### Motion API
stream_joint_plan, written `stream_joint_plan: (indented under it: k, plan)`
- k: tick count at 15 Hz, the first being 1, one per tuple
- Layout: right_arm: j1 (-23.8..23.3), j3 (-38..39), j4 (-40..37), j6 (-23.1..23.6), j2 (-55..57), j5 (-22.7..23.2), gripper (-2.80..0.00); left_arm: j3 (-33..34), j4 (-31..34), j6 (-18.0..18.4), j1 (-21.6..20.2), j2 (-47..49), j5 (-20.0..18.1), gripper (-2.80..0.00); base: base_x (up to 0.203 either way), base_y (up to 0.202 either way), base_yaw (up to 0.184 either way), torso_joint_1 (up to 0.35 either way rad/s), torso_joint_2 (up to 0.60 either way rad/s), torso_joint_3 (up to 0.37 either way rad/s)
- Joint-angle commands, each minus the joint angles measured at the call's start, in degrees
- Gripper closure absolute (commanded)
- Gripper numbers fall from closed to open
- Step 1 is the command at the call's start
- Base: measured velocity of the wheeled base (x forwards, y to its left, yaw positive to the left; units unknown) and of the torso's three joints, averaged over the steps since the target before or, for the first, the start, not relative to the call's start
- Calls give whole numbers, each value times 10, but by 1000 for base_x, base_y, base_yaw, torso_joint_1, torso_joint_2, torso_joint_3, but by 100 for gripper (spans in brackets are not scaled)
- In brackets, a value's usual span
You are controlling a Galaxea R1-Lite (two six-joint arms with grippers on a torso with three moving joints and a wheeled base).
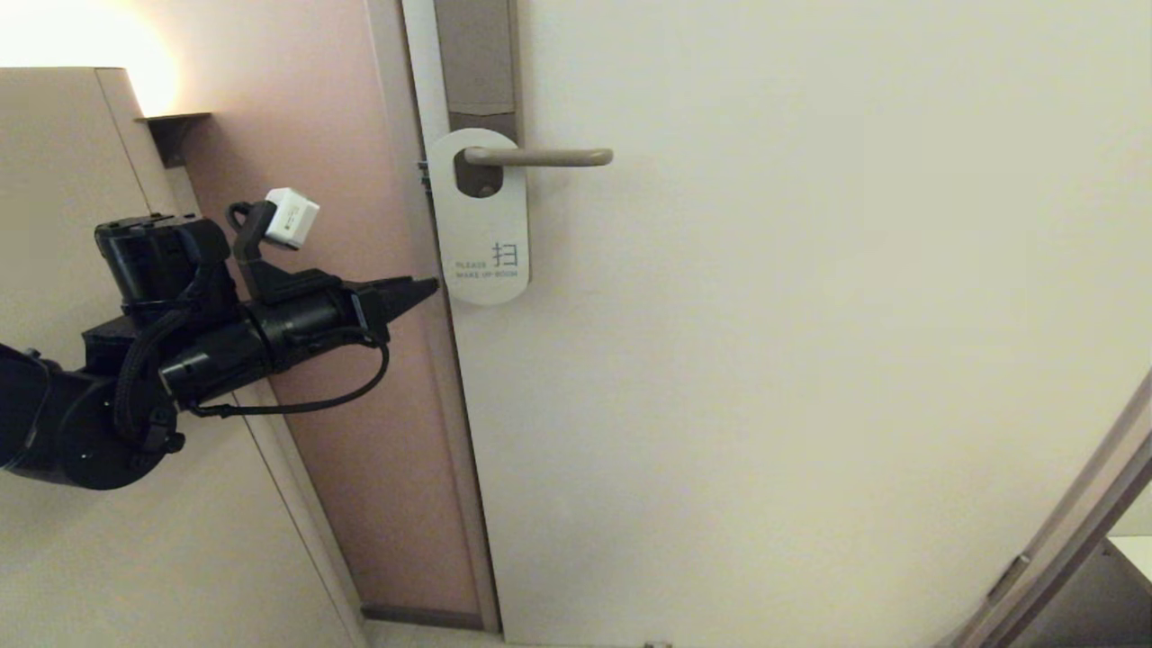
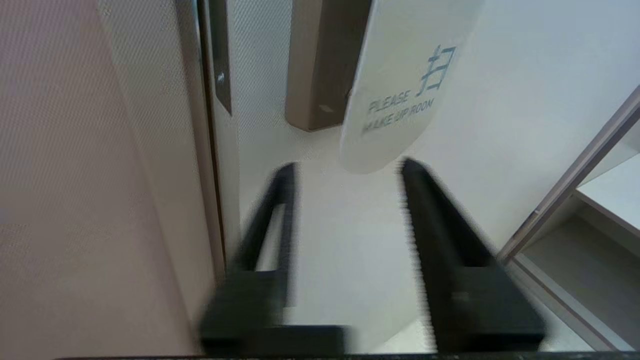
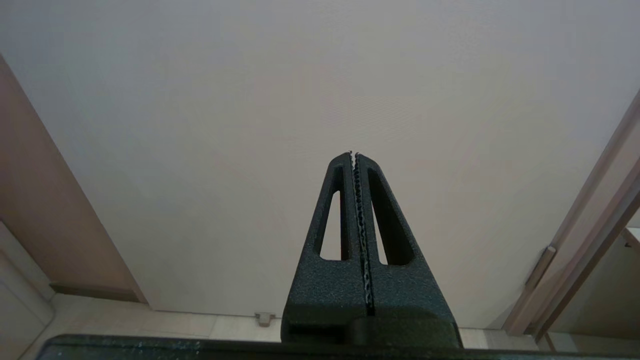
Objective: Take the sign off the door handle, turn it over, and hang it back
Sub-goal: Take down the sign
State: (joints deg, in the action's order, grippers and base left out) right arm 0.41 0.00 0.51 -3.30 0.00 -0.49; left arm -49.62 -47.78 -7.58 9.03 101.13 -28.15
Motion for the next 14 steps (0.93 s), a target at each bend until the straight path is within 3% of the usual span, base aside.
stream_joint_plan:
  k: [1,4,10,14]
  plan:
    - [0,0,0,0,0,0,0,2,-14,0,0,-5,-1,-280,0,0,0,0,0,0]
    - [0,0,0,0,1,0,0,18,-73,-4,0,-1,-3,-280,0,0,0,0,0,0]
    - [0,0,0,0,0,0,0,14,-75,-36,-5,0,-42,-280,0,0,0,0,0,0]
    - [0,0,0,0,1,0,0,-2,-84,-38,-13,24,-59,-280,0,0,0,0,0,0]
